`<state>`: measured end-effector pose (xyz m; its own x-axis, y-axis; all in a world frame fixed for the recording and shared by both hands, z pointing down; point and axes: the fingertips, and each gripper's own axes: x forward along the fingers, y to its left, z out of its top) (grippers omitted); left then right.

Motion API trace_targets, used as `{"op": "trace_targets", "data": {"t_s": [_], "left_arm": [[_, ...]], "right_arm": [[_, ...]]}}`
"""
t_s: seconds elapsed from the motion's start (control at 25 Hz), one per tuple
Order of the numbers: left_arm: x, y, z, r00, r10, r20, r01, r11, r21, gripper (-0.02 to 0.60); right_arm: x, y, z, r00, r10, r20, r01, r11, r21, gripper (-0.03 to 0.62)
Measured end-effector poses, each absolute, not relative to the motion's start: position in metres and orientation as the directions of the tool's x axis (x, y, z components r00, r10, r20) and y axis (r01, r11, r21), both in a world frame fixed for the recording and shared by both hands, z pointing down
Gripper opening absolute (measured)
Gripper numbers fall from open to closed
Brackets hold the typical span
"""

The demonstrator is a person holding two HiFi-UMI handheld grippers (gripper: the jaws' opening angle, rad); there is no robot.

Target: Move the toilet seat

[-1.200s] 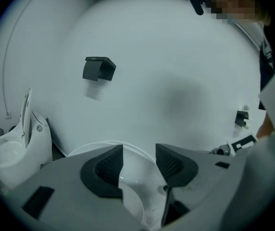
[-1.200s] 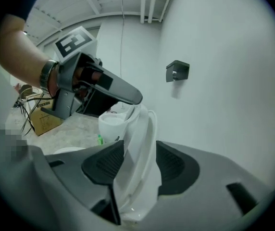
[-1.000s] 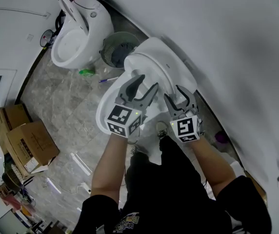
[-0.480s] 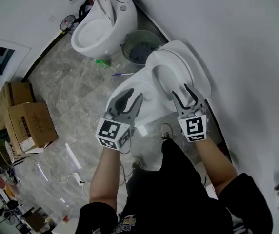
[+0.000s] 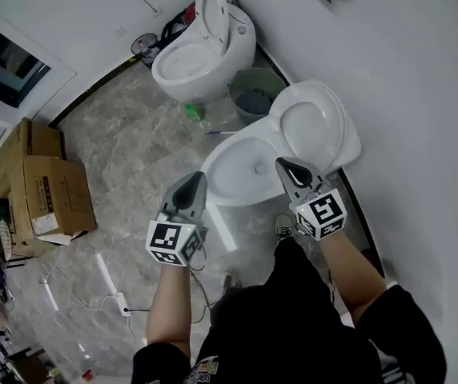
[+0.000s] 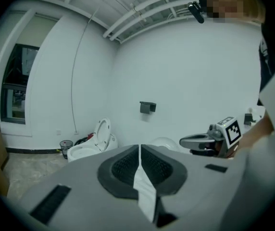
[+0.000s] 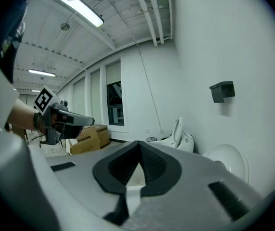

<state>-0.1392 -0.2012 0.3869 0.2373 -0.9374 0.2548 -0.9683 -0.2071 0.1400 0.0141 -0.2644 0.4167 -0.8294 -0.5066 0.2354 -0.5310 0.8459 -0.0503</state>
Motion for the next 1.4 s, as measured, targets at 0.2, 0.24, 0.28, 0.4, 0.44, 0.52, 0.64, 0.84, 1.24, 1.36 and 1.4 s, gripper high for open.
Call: {"op": "trace_targets", "data": {"t_s": [0.2, 0.24, 0.28, 0.4, 0.44, 0.52, 0.64, 0.84, 1.24, 1.36, 1.4], "left_arm": [[-0.198, -0.099, 0.363, 0.211, -0.951, 0.228, -0.977, -0.195, 0.089, 0.014], [-0.207, -0.083, 0.360, 0.213, -0.950, 0.227, -0.977, -0.199, 0.082, 0.014], [-0.216, -0.069, 0.358, 0.217, -0.950, 0.224, -0.976, -0.205, 0.075, 0.014], [-0.231, -0.031, 0.351, 0.241, -0.945, 0.220, -0.970, -0.229, 0.081, 0.014], [-0.232, -0.020, 0.349, 0.252, -0.943, 0.220, -0.967, -0.238, 0.087, 0.014], [-0.228, -0.003, 0.345, 0.280, -0.936, 0.214, -0.959, -0.265, 0.097, 0.014], [-0.210, 0.015, 0.343, 0.326, -0.922, 0.211, -0.945, -0.309, 0.109, 0.014], [-0.156, 0.032, 0.342, 0.381, -0.899, 0.215, -0.924, -0.363, 0.120, 0.014], [-0.046, 0.087, 0.348, 0.401, -0.881, 0.250, -0.913, -0.362, 0.185, 0.014], [-0.012, 0.110, 0.354, 0.407, -0.874, 0.266, -0.910, -0.363, 0.200, 0.014], [-0.003, 0.116, 0.354, 0.408, -0.873, 0.268, -0.910, -0.363, 0.201, 0.014]], "right_arm": [[-0.025, -0.173, 0.376, -0.818, -0.541, 0.195, -0.557, 0.829, -0.037, -0.001], [-0.030, -0.159, 0.370, -0.811, -0.554, 0.187, -0.570, 0.820, -0.044, -0.002], [-0.033, -0.145, 0.364, -0.804, -0.567, 0.179, -0.584, 0.810, -0.053, -0.002], [-0.038, -0.104, 0.350, -0.783, -0.599, 0.170, -0.614, 0.787, -0.057, -0.002], [-0.037, -0.092, 0.346, -0.776, -0.608, 0.171, -0.623, 0.781, -0.052, -0.001], [-0.033, -0.070, 0.338, -0.761, -0.624, 0.174, -0.639, 0.768, -0.044, 0.000], [-0.014, -0.044, 0.329, -0.737, -0.650, 0.183, -0.666, 0.745, -0.033, 0.000], [0.039, -0.019, 0.325, -0.694, -0.692, 0.196, -0.711, 0.703, -0.037, 0.000], [0.134, 0.042, 0.338, -0.713, -0.667, 0.216, -0.694, 0.716, -0.079, 0.000], [0.159, 0.063, 0.348, -0.726, -0.650, 0.225, -0.679, 0.729, -0.088, 0.000], [0.165, 0.068, 0.350, -0.729, -0.646, 0.226, -0.676, 0.732, -0.086, 0.000]]}}
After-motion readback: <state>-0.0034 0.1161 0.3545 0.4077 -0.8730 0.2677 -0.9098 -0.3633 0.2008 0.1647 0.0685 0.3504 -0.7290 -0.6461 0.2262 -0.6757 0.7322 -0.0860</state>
